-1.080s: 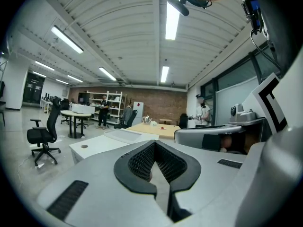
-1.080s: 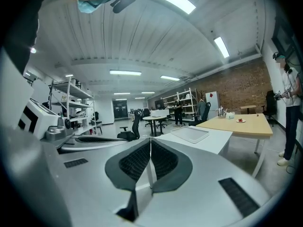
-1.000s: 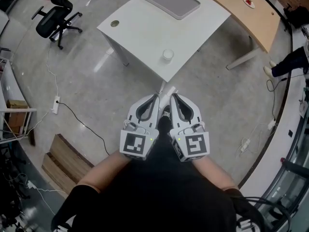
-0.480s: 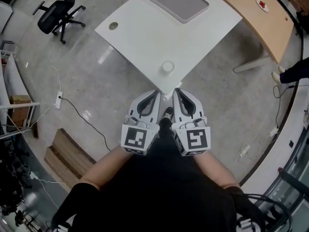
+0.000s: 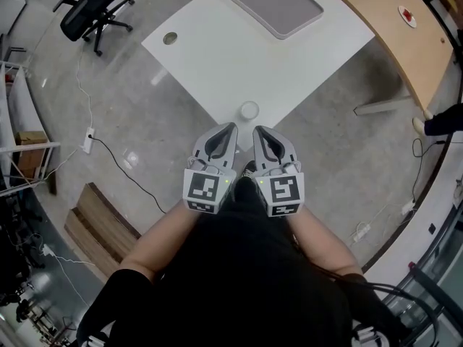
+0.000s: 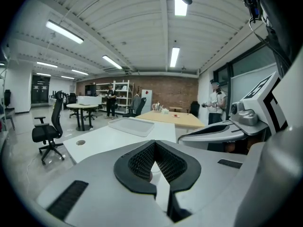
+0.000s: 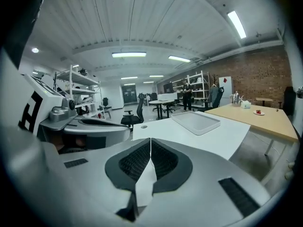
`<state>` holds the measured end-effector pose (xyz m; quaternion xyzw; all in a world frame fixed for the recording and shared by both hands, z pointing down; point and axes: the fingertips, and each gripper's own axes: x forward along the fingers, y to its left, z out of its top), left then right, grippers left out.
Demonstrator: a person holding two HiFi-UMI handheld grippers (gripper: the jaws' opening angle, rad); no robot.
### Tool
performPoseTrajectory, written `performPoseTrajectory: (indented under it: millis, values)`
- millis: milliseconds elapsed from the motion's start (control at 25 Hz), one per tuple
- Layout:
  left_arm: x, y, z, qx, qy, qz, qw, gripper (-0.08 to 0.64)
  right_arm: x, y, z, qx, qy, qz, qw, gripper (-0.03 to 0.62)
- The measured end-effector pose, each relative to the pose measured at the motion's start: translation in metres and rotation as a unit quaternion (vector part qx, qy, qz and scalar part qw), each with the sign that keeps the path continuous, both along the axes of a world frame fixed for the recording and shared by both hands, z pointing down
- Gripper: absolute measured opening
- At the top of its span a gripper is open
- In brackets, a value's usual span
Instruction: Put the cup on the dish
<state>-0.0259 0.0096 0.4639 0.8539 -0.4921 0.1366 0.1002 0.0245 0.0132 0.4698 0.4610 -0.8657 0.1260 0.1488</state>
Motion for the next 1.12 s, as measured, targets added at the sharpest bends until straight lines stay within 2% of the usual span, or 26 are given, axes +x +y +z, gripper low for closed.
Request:
performPoseTrajectory:
  millis: [200,400,440,520,680,800,1120]
  values:
    - [-0.006,-0.024,0.033,-0.015,-0.017,0.015,0.9996,0.005,-0.007,-0.015,0.042,-0.043,0.015,-0.004,0.999,0.014]
    - [-0.007,-0.041,0.063,-0.034,-0.019,0.032,0.9987,0.005,-0.009,-0.024,0.069,-0.068,0.033,-0.003,0.997,0.015]
    - [-0.006,-0.043,0.068,-0.037,-0.019,0.033,0.9986,0.005,-0.008,-0.024,0.074,-0.075,0.035,-0.003,0.997,0.029]
    - [-0.007,-0.046,0.077,-0.045,-0.017,0.034,0.9983,0.005,-0.007,-0.022,0.087,-0.093,0.036,-0.004,0.995,0.136]
    - [-0.011,-0.057,0.095,-0.056,-0.017,0.03,0.9978,0.005,-0.009,-0.027,0.117,-0.121,0.047,-0.005,0.991,0.207]
    - [-0.013,-0.067,0.104,-0.059,-0.024,0.028,0.9976,0.005,-0.014,-0.038,0.13,-0.129,0.047,-0.008,0.99,0.23]
    - [-0.021,-0.086,0.121,-0.07,-0.023,0.029,0.9968,0.005,-0.029,-0.074,0.152,-0.124,0.063,-0.011,0.99,0.241]
